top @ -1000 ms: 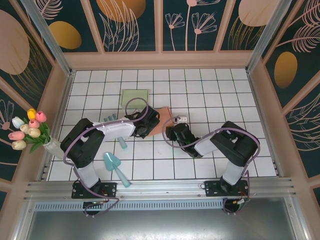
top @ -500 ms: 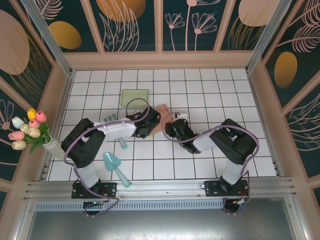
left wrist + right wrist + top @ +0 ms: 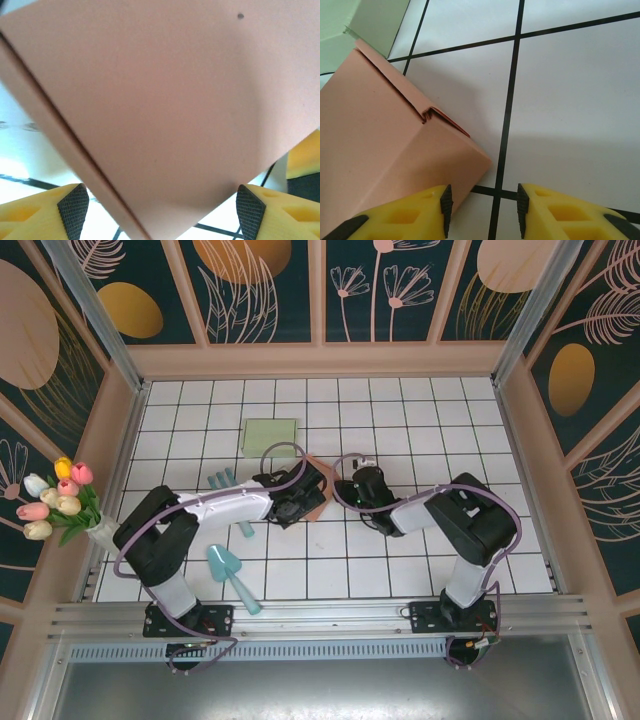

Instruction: Fold the paper box

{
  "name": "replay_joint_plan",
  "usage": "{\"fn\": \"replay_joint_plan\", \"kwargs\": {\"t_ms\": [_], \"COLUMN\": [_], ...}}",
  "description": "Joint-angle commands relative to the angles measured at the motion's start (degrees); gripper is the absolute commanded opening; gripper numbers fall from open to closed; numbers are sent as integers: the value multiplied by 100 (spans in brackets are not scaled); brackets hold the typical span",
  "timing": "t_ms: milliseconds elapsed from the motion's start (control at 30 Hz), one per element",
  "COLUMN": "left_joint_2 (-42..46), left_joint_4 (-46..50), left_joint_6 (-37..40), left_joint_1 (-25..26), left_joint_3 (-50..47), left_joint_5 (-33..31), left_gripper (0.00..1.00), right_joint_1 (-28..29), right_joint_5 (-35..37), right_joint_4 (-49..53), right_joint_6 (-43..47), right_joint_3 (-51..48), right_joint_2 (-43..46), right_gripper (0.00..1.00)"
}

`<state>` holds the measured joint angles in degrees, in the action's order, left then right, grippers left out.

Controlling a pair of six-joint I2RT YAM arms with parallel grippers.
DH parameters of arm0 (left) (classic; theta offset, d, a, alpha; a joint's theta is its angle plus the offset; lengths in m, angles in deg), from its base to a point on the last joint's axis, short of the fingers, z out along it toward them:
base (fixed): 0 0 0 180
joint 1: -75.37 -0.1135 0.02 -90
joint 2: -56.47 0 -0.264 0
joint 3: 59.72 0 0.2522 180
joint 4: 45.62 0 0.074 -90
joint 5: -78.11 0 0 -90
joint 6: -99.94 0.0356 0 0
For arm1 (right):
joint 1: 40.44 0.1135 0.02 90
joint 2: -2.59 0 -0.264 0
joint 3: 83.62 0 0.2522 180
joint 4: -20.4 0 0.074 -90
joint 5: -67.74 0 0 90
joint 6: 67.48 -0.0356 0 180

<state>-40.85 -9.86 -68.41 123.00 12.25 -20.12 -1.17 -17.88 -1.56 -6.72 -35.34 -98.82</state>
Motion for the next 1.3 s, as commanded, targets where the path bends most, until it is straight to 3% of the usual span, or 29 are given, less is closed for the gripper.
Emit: {"fn": "replay_joint_plan", "kwargs": {"t_ms": [0,233,300,400,467,700,967,1267], "left_joint_2": [269,679,837,1128,1290,751,-352,-1055], "left_joint_4": [511,81,-316,-1620,-2092,-2310,-2648,-3256], "left_joint_6": [359,1108,1759,3079,3481,4885,5395,5145], "left_joint_1": [-9,-15,-56,-348,-657,-1238,-1477,-1473], "left_joint_3": [212,181,139,-379,-653,-400,-112,40], "left_joint_5": [-279,-751,-978,-570,-272,149,525,2124], "left_gripper": [80,82,98,98,99,98,98,87], "right_joint_1": [-20,-34,-53,-110,-164,-373,-677,-755], "right_joint_5": [-572,-690,-741,-906,-1021,-1327,-1688,-1950], "right_joint_4": [672,982,1091,1143,1140,1139,1322,1666], "right_joint_6": [-152,-213,-231,-241,-249,-267,-224,4], "right_joint_3": [-33,78,139,186,213,340,527,969], "right_joint_2": [-83,55,51,15,-26,-185,-505,-954], "right_gripper": [38,22,21,9,8,6,5,1]}}
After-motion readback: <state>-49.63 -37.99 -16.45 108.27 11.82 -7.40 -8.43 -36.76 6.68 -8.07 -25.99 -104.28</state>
